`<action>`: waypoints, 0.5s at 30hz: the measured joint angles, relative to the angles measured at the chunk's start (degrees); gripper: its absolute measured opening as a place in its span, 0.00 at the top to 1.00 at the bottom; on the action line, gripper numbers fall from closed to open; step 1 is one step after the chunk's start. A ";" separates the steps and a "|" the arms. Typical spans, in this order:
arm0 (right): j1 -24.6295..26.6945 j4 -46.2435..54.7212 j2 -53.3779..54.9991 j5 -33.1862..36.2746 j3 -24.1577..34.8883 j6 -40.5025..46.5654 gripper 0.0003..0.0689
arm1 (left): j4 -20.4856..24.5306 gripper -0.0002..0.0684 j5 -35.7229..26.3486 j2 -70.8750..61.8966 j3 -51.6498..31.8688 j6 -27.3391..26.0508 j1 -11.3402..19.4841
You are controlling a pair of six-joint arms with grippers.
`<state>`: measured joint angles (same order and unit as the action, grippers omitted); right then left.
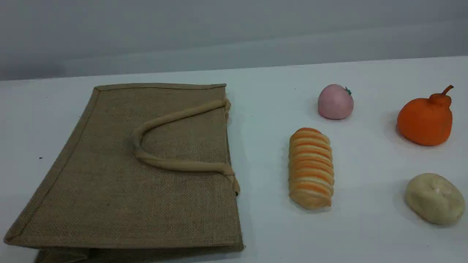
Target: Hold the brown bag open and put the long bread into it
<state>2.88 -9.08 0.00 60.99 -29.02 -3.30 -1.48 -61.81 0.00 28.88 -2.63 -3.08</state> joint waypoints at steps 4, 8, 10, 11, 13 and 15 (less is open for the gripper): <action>0.00 -2.15 0.00 -0.43 0.00 0.11 0.31 | 0.07 0.26 0.00 0.00 0.00 0.04 0.00; 0.00 -5.93 0.00 -1.90 -0.26 -0.92 0.31 | -0.48 0.26 2.17 -0.08 1.38 -0.01 0.00; 0.00 -8.69 0.41 -3.41 -0.45 -1.91 0.31 | -2.14 0.27 4.73 -0.98 2.93 0.11 0.00; 0.00 -10.27 1.36 -4.19 -0.50 -2.27 0.31 | -3.19 0.27 6.18 -2.13 3.89 0.61 0.00; 0.00 -13.70 4.39 -6.54 -0.50 -3.06 0.31 | -5.43 0.28 8.32 -5.52 5.57 1.12 -0.03; 0.00 -16.91 8.27 -10.03 -0.50 -4.39 0.31 | -6.78 0.29 8.96 -9.78 7.11 1.12 -0.03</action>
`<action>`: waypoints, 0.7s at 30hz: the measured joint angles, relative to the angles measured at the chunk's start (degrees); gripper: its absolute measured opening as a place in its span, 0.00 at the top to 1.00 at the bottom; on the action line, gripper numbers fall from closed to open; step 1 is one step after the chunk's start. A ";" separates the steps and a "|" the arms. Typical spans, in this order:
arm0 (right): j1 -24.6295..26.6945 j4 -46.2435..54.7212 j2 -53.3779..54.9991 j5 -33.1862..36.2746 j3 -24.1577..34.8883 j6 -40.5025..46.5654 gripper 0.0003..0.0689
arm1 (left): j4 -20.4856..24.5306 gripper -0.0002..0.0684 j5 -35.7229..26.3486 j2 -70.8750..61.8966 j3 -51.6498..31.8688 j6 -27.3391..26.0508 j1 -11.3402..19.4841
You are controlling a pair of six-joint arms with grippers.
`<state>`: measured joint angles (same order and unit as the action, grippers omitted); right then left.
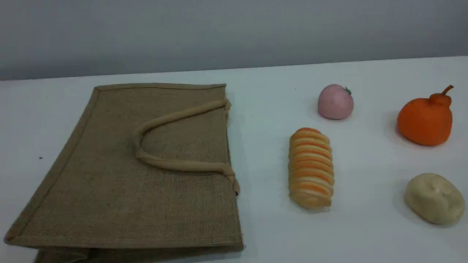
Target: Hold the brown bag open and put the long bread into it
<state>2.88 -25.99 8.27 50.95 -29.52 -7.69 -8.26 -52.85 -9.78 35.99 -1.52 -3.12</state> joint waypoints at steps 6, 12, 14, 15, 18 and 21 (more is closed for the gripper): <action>0.00 -10.98 13.25 -10.78 0.00 -9.02 0.31 | -4.46 0.29 4.10 -17.10 3.48 -0.06 0.00; 0.00 -25.43 28.45 -17.04 0.00 -24.22 0.31 | -7.01 0.30 14.44 -35.63 4.24 0.52 0.00; 0.00 -30.28 33.72 -18.43 0.00 -28.82 0.31 | -7.01 0.30 18.04 -41.19 4.24 0.94 0.00; 0.00 -32.83 36.33 -19.16 0.00 -31.09 0.31 | -7.01 0.30 19.29 -44.15 4.24 1.52 0.00; 0.00 -39.17 43.77 -20.79 0.00 -36.71 0.31 | -7.47 0.30 23.89 -52.19 4.24 3.00 0.00; -0.04 -45.22 51.13 -21.49 -0.07 -41.81 0.31 | -9.42 0.30 27.22 -59.57 4.24 2.96 0.00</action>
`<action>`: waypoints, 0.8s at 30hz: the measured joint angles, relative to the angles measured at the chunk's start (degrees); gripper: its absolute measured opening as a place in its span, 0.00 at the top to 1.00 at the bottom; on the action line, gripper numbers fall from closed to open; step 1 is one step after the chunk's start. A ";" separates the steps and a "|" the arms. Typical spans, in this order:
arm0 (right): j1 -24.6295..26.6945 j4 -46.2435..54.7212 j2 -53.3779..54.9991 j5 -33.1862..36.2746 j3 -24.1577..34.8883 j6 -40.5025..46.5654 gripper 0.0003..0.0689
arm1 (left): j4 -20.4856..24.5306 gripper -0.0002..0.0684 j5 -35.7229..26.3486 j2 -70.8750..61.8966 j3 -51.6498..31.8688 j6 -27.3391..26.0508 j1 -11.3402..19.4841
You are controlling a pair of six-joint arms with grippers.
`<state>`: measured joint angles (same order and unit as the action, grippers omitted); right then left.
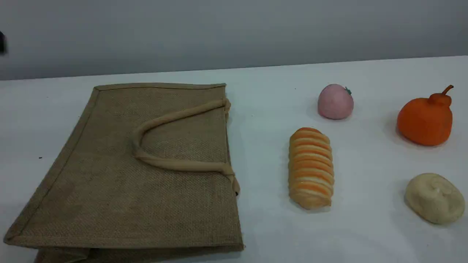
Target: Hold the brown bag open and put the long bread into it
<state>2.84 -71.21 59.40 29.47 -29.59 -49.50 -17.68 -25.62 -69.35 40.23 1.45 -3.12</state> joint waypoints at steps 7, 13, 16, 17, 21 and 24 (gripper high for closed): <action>-0.03 -16.83 14.05 0.39 0.00 -15.24 0.31 | -6.38 0.30 4.88 -14.15 0.30 -2.71 -3.55; -0.03 -27.79 19.54 2.27 0.00 -25.53 0.31 | -6.79 0.30 5.53 -23.54 6.78 -2.65 -5.15; -0.03 -28.32 20.77 1.72 -0.11 -26.28 0.31 | -6.65 0.30 3.98 -28.28 11.46 -2.65 -5.15; -0.03 -28.19 21.03 0.94 -0.34 -26.28 0.31 | -6.52 0.30 2.86 -29.63 13.07 -2.65 -5.15; -0.03 -27.81 22.55 -1.76 -2.97 -26.11 0.31 | -6.52 0.30 1.38 -35.71 18.37 -2.65 -5.15; -0.03 -27.77 23.84 -0.86 -5.26 -25.60 0.31 | -6.32 0.30 -1.59 -39.96 21.58 -2.65 -5.15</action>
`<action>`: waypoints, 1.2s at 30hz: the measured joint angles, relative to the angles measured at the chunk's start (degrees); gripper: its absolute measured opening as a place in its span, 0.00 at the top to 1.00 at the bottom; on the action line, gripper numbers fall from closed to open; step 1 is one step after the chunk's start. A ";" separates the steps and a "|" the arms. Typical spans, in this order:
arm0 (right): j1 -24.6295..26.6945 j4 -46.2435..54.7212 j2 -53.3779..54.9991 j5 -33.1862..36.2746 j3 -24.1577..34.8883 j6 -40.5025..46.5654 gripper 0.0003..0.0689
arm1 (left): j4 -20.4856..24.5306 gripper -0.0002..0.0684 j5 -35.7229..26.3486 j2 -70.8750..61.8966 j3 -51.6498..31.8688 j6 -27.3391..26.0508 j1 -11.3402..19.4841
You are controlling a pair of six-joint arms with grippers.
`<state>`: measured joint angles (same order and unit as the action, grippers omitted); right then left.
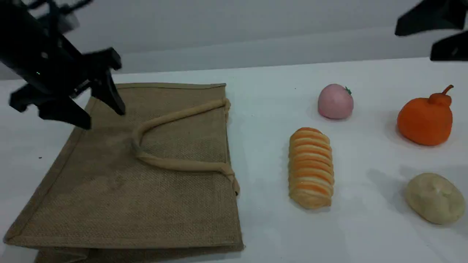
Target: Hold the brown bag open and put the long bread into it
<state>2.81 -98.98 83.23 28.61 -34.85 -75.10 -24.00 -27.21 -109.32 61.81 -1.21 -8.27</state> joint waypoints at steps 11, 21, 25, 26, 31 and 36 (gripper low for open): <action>0.00 -0.05 0.99 0.47 -1.22 0.04 0.31 | -0.23 0.31 -0.58 -6.32 3.63 0.17 -0.62; 0.00 -0.05 0.94 2.34 -1.22 0.04 0.31 | -0.85 0.31 2.12 -10.26 4.89 0.46 -1.60; 0.00 -0.05 0.94 2.28 -1.22 0.04 0.31 | -1.53 0.31 1.51 -11.87 7.30 0.46 -2.74; 0.00 -0.05 0.94 2.28 -1.22 0.04 0.31 | -1.53 0.31 1.51 -12.19 7.87 0.46 -3.12; 0.00 -0.05 0.94 2.34 -1.22 0.04 0.31 | -1.06 0.31 0.21 -13.76 8.75 0.50 -3.88; 0.00 -0.05 0.94 2.34 -1.17 0.04 0.31 | 1.21 0.31 0.38 -14.83 8.75 2.93 -3.88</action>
<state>2.81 -99.04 84.17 30.94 -36.02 -75.06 -22.79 -26.83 -124.14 70.57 1.72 -12.15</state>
